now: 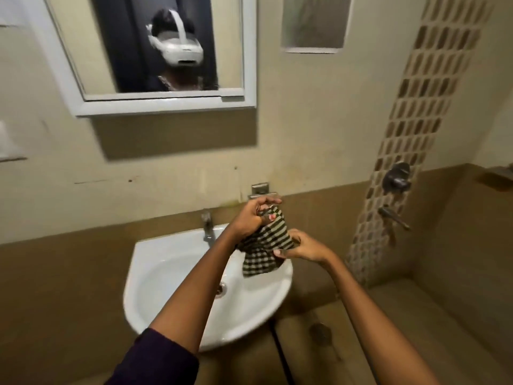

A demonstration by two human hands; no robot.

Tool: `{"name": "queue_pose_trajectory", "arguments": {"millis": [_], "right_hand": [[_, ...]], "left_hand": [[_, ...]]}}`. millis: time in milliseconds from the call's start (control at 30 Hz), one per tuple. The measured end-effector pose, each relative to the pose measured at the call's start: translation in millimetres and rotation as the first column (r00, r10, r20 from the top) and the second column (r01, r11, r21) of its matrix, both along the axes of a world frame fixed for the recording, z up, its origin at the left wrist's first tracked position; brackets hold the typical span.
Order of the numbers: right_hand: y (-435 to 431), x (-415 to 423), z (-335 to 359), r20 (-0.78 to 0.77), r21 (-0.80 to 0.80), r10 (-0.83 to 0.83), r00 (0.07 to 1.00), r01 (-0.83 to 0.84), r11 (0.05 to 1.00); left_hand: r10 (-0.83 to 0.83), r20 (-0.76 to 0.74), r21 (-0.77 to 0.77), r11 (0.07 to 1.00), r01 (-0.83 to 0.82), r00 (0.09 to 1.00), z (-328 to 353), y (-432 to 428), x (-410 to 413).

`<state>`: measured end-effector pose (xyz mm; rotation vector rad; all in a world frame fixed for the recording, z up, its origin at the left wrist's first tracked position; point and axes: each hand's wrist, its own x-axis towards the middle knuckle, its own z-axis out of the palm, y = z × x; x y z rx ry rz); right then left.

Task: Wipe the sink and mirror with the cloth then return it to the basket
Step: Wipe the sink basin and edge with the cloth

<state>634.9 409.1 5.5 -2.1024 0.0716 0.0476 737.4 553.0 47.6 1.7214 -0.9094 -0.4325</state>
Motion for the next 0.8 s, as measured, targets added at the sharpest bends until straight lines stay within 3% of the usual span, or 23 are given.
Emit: {"name": "queue_pose_trajectory", "arguments": {"millis": [67,133,367,600,700,800], "right_hand": [[15,15,-5,0.066,-0.195,0.000,0.998,0.013,0.981],[23,24,-10,0.036,-0.344,-0.033,0.999,0.043,0.938],[13,30,-18,-0.035,-0.097,-0.032,0.999,0.028,0.995],[-38,66,-67,-0.132,-0.302,-0.172,0.976,0.126,0.945],[-49,88,-85,-0.147,-0.504,-0.269,0.952,0.162,0.848],[-48,102,-108,-0.034,-0.728,-0.359,0.933,0.223,0.649]], "left_hand": [[0.086,-0.003,0.000,0.996,-0.086,0.996,-11,30,15],[0.145,-0.029,0.011,0.989,-0.145,0.989,-27,51,26],[0.228,-0.152,0.069,0.973,-0.220,0.962,-79,53,44],[0.432,-0.018,0.364,0.843,-0.397,0.902,-131,-6,58],[0.509,0.016,0.386,0.791,-0.475,0.861,-148,-27,63],[0.551,0.090,0.367,0.756,-0.542,0.830,-163,-48,75]]}}
